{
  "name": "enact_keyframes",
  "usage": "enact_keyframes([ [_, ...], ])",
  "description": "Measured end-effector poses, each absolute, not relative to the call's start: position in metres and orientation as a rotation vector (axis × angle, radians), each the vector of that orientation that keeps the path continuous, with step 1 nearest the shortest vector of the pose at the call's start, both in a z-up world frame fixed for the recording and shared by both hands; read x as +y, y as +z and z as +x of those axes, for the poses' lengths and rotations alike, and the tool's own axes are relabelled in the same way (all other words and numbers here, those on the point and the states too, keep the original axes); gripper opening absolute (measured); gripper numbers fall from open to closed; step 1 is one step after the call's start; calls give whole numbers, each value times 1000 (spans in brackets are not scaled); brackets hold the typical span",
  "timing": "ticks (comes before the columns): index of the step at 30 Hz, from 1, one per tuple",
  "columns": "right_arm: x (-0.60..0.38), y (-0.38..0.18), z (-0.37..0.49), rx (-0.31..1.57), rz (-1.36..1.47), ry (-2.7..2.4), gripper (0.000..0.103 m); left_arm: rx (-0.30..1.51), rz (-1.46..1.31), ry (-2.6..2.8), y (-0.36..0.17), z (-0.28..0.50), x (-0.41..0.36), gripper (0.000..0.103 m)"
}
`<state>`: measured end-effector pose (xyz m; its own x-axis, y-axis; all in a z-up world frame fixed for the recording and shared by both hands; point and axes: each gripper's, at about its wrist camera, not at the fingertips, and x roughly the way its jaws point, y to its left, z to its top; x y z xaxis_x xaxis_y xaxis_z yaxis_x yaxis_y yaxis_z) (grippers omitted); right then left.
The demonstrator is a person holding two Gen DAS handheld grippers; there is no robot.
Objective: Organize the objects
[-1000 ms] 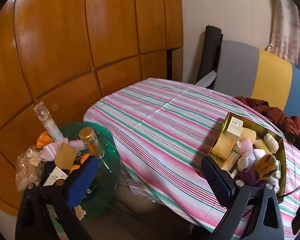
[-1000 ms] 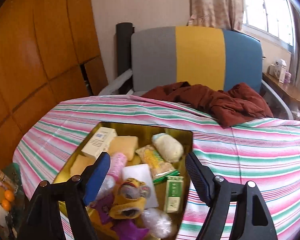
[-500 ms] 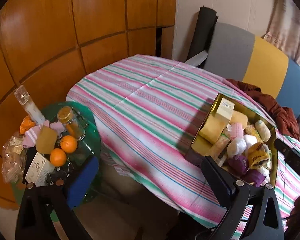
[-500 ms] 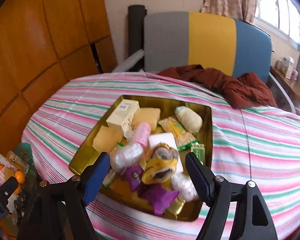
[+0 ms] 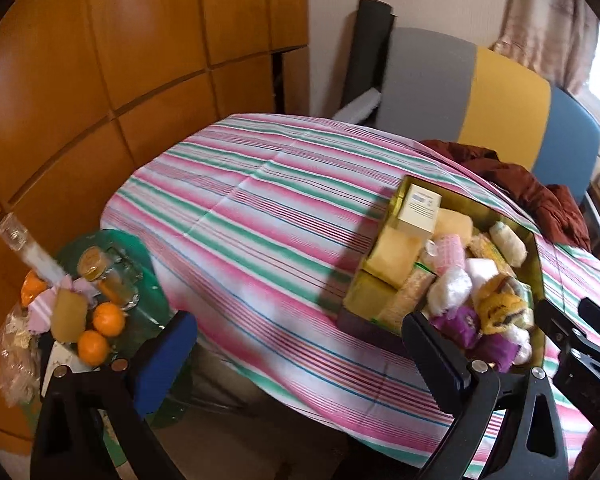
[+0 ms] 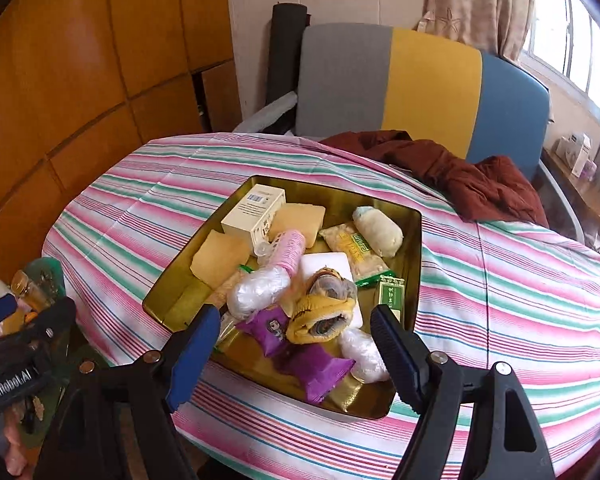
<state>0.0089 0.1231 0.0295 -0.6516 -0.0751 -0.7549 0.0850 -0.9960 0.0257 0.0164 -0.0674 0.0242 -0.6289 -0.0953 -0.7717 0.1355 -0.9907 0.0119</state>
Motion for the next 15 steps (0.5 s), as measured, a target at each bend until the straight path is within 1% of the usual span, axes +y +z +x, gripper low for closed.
enact_keyframes([
  [7,130,31,13,19,1295,-2831,79,-21,1303,-2761,23,6,-43,103],
  [15,140,30,10,13,1320,-2871,79,-27,1315,-2792,26,-3,-32,103],
])
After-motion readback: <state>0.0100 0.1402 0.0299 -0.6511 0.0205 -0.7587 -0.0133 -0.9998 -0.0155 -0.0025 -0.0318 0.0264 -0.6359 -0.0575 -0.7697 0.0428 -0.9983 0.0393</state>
